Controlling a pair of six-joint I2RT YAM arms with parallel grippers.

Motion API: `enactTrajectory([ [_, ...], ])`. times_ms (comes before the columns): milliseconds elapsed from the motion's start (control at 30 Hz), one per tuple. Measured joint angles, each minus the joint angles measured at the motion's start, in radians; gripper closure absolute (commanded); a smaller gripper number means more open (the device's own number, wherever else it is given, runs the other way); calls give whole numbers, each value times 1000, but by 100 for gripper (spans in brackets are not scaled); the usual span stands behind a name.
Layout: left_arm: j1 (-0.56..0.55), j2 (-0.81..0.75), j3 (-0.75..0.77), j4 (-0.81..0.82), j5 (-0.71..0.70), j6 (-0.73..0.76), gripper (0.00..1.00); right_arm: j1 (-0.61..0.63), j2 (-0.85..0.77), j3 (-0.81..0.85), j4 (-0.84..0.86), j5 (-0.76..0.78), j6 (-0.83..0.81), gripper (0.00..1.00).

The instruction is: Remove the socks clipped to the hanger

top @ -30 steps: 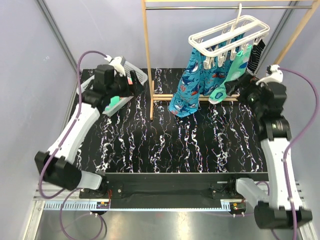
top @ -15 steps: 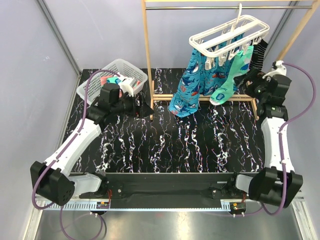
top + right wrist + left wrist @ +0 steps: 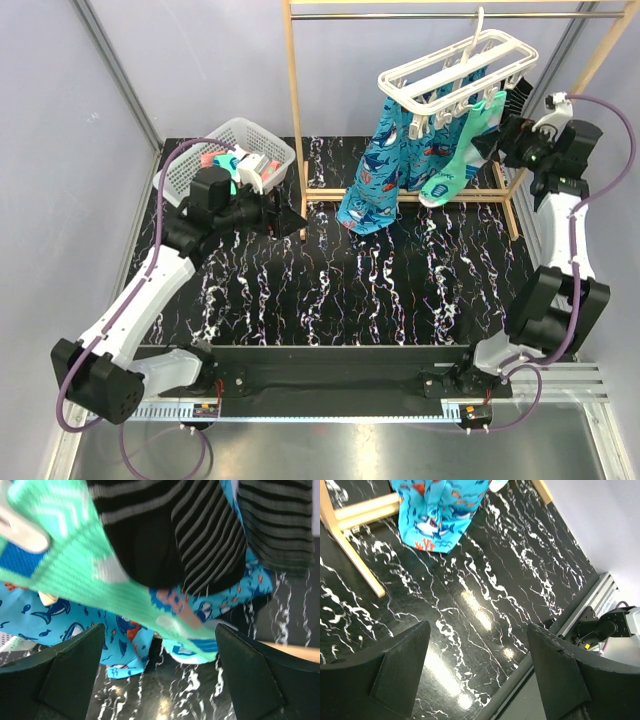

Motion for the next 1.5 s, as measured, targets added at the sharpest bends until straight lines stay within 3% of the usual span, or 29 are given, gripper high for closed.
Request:
enactTrajectory([
  [300, 0, -29, 0, 0, -4, 20, 16, -2, 111, 111, 7, -147, -40, 13],
  [433, 0, -29, 0, 1, -3, 20, 17, -2, 104, 105, 10, -162, -34, 39],
  [667, -2, -16, 0, 8, 1, -16, 17, 37, -82, -71, 42, -68, 13, 72],
  [767, -14, -16, 0, 14, -4, -48, 18, 58, -159, -80, 29, -43, 45, 82],
  [867, -55, -18, 0, 33, -17, -82, 18, 81, -222, -79, 6, -18, 76, 100],
  [1233, -320, -2, 18, 126, -163, -161, 18, 126, -290, -35, -217, 66, 175, 100],
  [1500, -460, 131, 192, 162, -335, -139, 18, 156, -310, -16, -238, 15, 328, 100],
])
